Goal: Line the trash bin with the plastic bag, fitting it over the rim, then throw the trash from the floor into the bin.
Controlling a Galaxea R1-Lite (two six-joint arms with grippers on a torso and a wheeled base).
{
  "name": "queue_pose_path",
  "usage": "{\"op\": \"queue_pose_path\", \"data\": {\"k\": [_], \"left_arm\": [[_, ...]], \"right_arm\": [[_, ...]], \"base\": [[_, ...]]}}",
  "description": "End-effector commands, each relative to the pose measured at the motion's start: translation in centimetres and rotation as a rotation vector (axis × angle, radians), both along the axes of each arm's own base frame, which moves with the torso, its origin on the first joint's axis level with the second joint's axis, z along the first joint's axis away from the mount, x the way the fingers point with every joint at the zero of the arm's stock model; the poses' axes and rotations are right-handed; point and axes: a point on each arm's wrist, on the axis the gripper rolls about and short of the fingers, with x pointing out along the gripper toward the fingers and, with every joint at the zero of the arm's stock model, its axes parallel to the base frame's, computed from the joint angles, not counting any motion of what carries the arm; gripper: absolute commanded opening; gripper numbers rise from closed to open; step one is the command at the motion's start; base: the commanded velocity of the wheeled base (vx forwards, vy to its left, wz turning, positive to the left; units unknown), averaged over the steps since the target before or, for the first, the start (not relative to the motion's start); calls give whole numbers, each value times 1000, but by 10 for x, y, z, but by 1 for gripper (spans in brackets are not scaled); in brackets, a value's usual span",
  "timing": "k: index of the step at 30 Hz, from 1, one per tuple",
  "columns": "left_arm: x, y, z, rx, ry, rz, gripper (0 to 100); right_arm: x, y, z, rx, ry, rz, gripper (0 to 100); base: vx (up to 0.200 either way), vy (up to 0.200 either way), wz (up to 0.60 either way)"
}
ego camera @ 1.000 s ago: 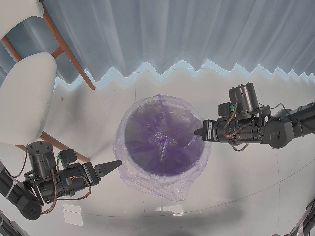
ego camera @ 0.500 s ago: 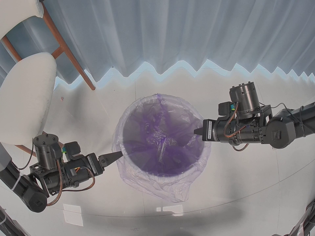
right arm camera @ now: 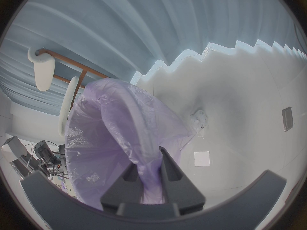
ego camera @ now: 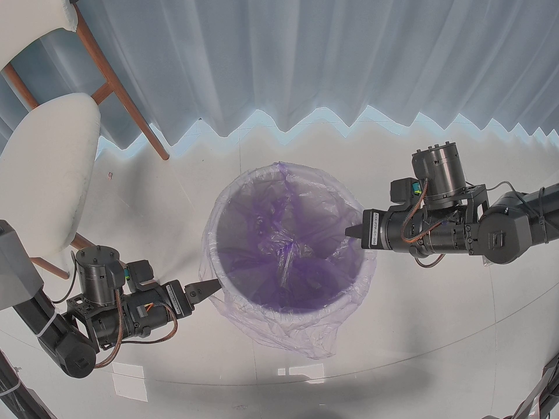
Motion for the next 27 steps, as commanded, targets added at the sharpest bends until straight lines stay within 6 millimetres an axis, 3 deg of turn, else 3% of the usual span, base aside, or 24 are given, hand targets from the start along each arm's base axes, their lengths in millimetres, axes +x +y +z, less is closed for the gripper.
{"op": "queue_pose_path", "data": {"k": [1, 4, 5, 19, 27], "left_arm": [[1, 1, -8, 8, 18, 7, 100], [1, 1, -6, 2, -10, 17, 100], [1, 1, -7, 3, -10, 20, 0], [2, 2, -6, -7, -58, 50, 0], [6, 13, -6, -8, -56, 97, 0]], "right_arm": [[-1, 1, 2, 3, -7, 5, 0], [-1, 2, 1, 2, -6, 7, 0], [-1, 2, 1, 2, -6, 7, 0], [-3, 0, 5, 46, 9, -20, 0], [-11, -2, 19, 205, 64, 2, 0]], "base": [[0, 0, 0], [0, 0, 0], [0, 0, 0], [0, 0, 0], [0, 0, 0]]}}
